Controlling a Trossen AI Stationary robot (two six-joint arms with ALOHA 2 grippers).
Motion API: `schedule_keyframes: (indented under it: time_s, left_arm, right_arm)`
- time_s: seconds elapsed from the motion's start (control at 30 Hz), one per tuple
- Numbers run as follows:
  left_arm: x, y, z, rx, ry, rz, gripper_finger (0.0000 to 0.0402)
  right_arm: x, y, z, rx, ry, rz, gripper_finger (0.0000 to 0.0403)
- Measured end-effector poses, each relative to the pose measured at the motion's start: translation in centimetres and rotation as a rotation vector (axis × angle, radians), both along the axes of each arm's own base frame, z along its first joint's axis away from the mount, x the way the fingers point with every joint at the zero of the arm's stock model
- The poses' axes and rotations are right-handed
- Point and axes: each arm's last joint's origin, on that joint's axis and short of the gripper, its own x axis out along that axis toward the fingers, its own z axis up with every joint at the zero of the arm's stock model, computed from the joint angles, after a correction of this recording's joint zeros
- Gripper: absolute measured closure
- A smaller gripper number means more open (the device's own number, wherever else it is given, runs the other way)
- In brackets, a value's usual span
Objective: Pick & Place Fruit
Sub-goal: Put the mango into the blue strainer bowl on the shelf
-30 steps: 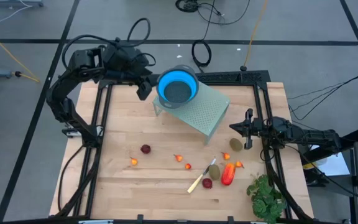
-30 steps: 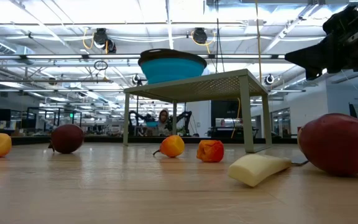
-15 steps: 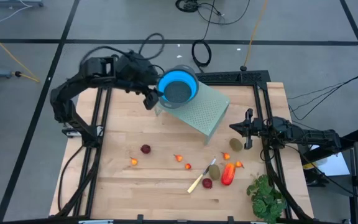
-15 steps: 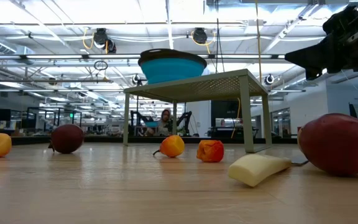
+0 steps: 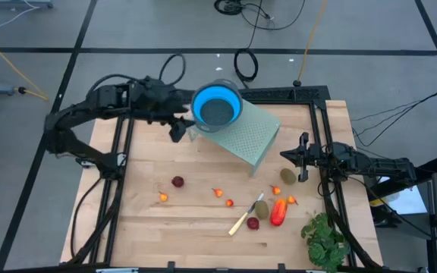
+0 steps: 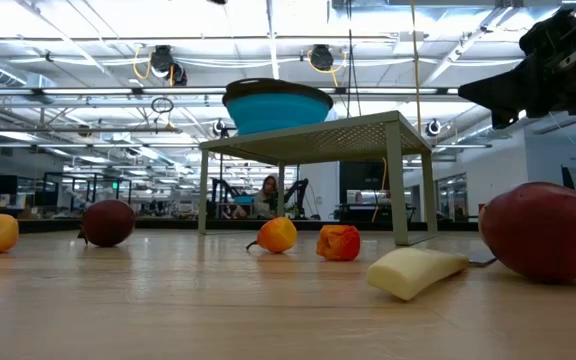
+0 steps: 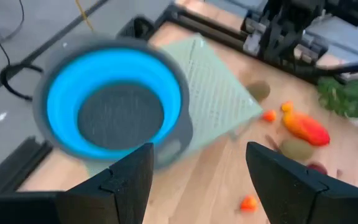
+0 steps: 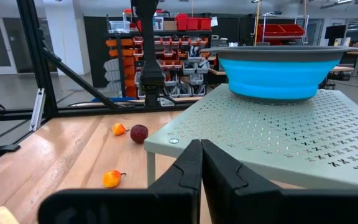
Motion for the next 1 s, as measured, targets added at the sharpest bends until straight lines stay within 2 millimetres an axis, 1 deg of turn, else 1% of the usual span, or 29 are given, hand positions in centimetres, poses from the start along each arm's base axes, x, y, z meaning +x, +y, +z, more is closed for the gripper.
schedule_keyframes:
  time_s: [0.07, 0.13, 0.23, 0.47, 0.6, 0.73, 1.0]
  left_arm:
    - [-0.5, -0.4, -0.3, 0.001, -0.045, -0.008, 0.0144]
    - [-1.4, -0.7, -0.9, 0.0, -0.042, -0.015, 0.0144]
    - [-2.2, -1.3, -1.2, 0.006, -0.082, -0.033, 0.0144]
    - [-4.3, -2.1, -2.2, 0.019, -0.098, -0.067, 0.0144]
    - [-5.2, -2.4, -2.7, 0.05, -0.157, -0.091, 0.0144]
    - [-6.3, -2.5, -3.8, 0.048, -0.198, -0.111, 0.0144]
    - [-8.5, -2.9, -6.9, 0.001, -0.242, -0.145, 0.0144]
  right_arm:
    - [0.0, 0.0, 0.0, 0.0, -0.002, 0.0, 0.0403]
    - [0.0, 0.0, 0.0, 0.0, -0.002, 0.0, 0.0403]
    - [0.0, 0.0, 0.1, 0.0, -0.009, -0.001, 0.0403]
    - [0.0, 0.0, 0.5, -0.002, -0.047, 0.0, 0.0403]
    - [0.0, 0.0, 0.5, 0.064, -0.055, 0.004, 0.0403]
    - [0.0, 0.0, 0.5, 0.145, -0.064, 0.01, 0.0403]
    - [0.0, 0.0, 0.5, 0.16, -0.066, 0.012, 0.0403]
